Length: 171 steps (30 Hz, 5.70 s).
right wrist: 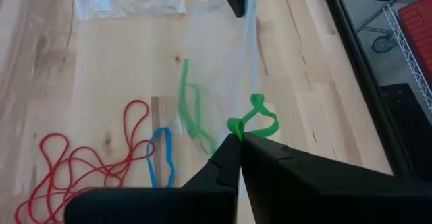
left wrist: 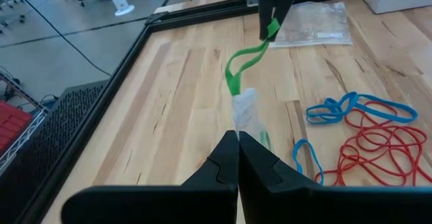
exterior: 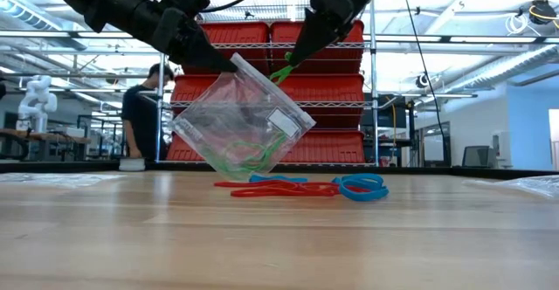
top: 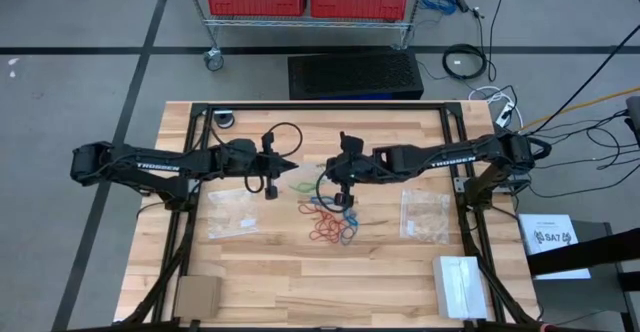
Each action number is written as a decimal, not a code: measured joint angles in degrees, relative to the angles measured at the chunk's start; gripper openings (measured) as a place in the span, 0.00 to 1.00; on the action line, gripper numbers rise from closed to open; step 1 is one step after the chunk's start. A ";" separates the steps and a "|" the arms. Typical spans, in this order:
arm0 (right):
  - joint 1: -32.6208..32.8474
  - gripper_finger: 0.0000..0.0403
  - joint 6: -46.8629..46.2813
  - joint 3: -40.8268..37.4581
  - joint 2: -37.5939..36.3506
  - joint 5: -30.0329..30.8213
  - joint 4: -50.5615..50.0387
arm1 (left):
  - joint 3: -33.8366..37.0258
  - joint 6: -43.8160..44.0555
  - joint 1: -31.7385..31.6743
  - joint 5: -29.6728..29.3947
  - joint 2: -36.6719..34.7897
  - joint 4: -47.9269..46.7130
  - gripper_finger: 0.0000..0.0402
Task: Sort rubber bands
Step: Put the green rubber band into the top transparent zip bag, then close the top transparent zip bag
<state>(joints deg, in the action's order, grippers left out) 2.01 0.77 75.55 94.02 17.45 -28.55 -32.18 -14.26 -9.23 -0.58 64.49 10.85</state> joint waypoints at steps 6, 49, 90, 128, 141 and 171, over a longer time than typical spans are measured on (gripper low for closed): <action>0.12 0.00 -0.54 0.00 0.00 -1.55 -0.03 | 0.00 0.02 0.00 -0.11 0.00 -0.04 0.00; -6.83 0.00 5.67 -0.02 5.42 -6.85 12.41 | 0.02 -1.20 0.00 -0.40 0.00 -1.08 0.00; -7.93 0.00 1.52 0.00 8.14 -17.84 16.89 | 0.02 -1.22 0.00 -1.05 0.00 -0.89 0.00; -4.47 0.43 1.58 0.00 6.11 -17.33 19.68 | 0.04 -1.01 0.00 -3.01 0.00 -0.83 0.00; -1.30 0.43 -0.35 -0.04 -0.90 -5.43 7.04 | 0.04 -0.87 0.00 -3.39 0.00 -0.87 0.00; -3.25 0.45 -4.52 -25.90 6.75 -1.00 41.08 | 0.00 0.15 -0.07 -3.42 0.00 -0.77 0.00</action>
<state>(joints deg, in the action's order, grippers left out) -1.24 -3.75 49.65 100.77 16.46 12.53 -32.18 -14.11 -9.30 -4.00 64.49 10.08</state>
